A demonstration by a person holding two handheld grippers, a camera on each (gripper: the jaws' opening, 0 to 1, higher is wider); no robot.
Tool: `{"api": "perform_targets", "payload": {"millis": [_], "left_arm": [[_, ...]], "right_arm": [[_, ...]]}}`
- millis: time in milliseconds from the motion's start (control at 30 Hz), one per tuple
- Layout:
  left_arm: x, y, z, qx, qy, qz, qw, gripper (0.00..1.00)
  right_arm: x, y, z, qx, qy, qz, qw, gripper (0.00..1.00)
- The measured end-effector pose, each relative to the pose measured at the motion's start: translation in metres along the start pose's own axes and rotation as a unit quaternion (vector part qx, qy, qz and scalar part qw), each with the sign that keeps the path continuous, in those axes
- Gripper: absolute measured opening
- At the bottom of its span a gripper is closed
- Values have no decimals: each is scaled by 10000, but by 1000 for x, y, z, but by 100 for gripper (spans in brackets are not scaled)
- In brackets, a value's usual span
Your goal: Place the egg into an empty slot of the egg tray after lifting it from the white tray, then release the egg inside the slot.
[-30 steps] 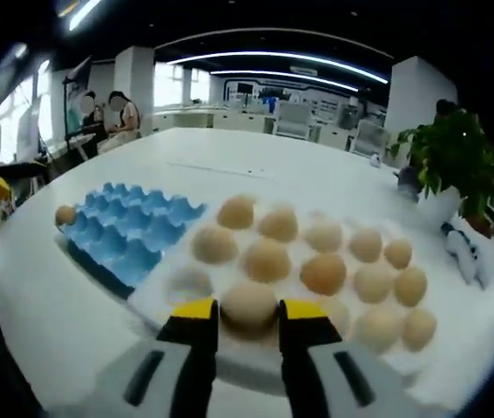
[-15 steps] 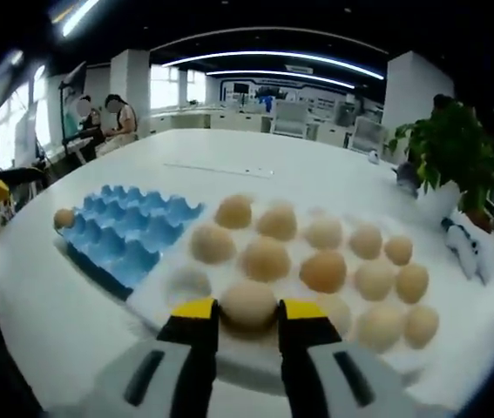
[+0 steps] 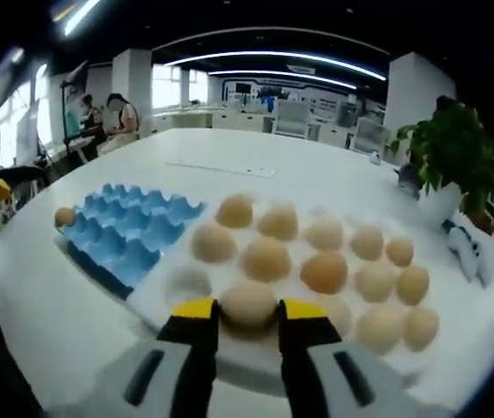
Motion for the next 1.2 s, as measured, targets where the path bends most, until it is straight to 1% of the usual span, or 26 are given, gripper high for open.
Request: {"api": "perform_targets", "payload": {"millis": [67, 233, 300, 433, 533, 600, 667, 700, 767, 800, 900, 1000, 1200], "left_arm": [[-1, 0, -1, 21, 19, -20, 10000, 93], [-1, 1, -2, 51, 41, -72, 10000, 93], [-1, 1, -1, 46, 34, -72, 10000, 93], [0, -1, -1, -1, 35, -49, 10000, 93], [0, -2, -1, 7, 37, -85, 10000, 93], [0, -2, -1, 7, 33, -82, 10000, 93], [0, -1, -2, 14, 39, -77, 10000, 93], [0, -1, -2, 18, 41, -74, 10000, 92], [-1, 0, -2, 36, 58, -74, 9999, 92], [-2, 0, -2, 39, 72, -75, 9999, 92], [-2, 0, -2, 57, 77, -82, 9999, 92], [-2, 1, -1, 55, 65, -68, 9999, 92], [-1, 1, -1, 47, 69, -75, 9999, 92]], "right_arm": [[0, 0, -1, -9, -30, 76, 10000, 27], [-1, -1, -1, 73, -57, 13, 10000, 26], [-1, 0, -1, 47, -72, -27, 10000, 26], [-4, 0, 1, -41, -119, -378, 9992, 26], [-6, -6, 5, -158, -148, -524, 9984, 26], [-6, -11, 8, -239, -147, -545, 9981, 26], [-4, -14, 9, -251, -193, -573, 9979, 26], [-3, -17, 10, -321, -218, -608, 9974, 26], [-1, -18, 9, -311, -248, -606, 9974, 26], [0, -19, 10, -292, -220, -535, 9979, 26], [2, -26, 14, -459, -325, -807, 9951, 26], [3, -30, 15, -505, -286, -713, 9958, 26], [10, -33, 16, -523, -404, -665, 9956, 26]]}}
Point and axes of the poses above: the point that each gripper's makers call its tool centre point, and the gripper's own axes: z roughly backward along the fingers, x roughly to its left, y roughly out of its underside, the point moved 4 cm from there along z, roughly backward along the fingers, and after that the axes turned 8 degrees about z, right-handed, at the moved point
